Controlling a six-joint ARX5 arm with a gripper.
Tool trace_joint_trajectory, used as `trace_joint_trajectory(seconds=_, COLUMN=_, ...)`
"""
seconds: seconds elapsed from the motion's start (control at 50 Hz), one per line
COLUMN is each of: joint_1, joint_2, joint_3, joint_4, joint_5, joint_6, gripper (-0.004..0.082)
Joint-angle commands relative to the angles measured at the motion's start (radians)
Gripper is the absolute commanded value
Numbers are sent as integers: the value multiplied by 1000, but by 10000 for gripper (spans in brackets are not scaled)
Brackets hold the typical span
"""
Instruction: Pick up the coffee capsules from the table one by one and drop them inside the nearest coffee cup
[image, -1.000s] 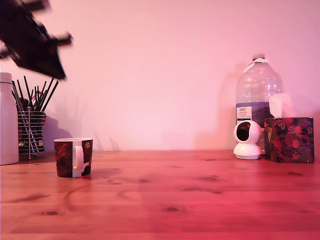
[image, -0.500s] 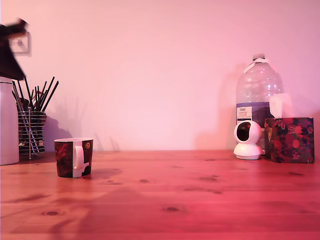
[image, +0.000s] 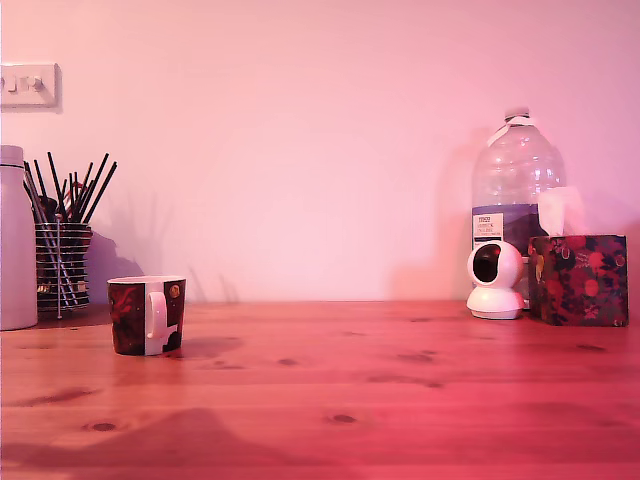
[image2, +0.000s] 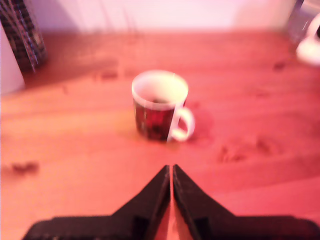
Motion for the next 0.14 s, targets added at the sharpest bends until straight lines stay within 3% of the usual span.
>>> trace_joint_trajectory(seconds=0.0, joint_1=-1, joint_2=-13, joint_3=-14, joint_4=11, joint_5=1, joint_6=-5, gripper=-24)
trace_joint_trajectory(seconds=0.12, joint_1=-1, joint_2=-41, joint_3=-14, joint_4=8, joint_5=1, joint_6=-5, gripper=-24)
